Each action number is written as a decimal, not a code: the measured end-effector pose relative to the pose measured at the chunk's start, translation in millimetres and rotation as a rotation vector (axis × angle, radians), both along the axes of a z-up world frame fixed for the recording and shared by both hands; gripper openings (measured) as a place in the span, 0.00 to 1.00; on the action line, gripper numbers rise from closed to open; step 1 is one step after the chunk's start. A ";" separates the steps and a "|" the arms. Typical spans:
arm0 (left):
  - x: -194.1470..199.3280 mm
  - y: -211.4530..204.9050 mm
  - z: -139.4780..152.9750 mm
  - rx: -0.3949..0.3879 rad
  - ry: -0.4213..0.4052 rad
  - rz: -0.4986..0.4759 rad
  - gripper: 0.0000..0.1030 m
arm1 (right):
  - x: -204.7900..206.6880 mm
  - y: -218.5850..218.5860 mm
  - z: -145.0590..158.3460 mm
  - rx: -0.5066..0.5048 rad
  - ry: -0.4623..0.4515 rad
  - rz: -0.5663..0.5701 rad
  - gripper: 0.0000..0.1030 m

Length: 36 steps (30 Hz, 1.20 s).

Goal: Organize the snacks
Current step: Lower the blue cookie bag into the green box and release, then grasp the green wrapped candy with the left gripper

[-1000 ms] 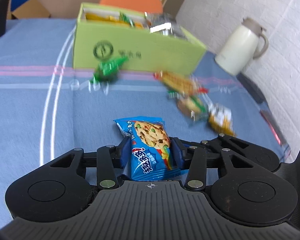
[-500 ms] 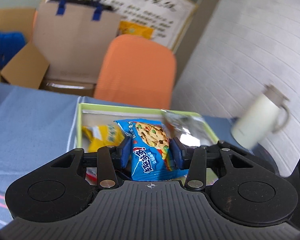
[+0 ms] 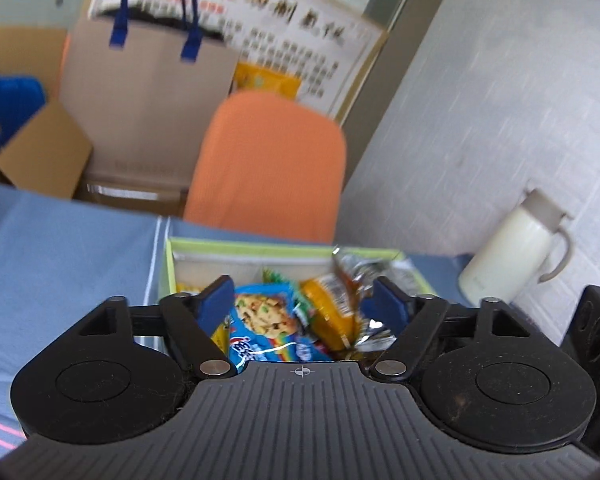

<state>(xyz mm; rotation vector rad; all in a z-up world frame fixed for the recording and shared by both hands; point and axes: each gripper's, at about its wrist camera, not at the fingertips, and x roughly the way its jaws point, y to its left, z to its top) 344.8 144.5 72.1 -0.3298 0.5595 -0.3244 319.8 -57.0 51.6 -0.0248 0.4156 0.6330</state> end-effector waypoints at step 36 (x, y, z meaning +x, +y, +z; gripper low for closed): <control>-128.0 -30.1 -101.8 -0.076 0.330 -0.240 0.10 | -181.5 2.3 -87.5 -0.145 0.234 0.130 0.99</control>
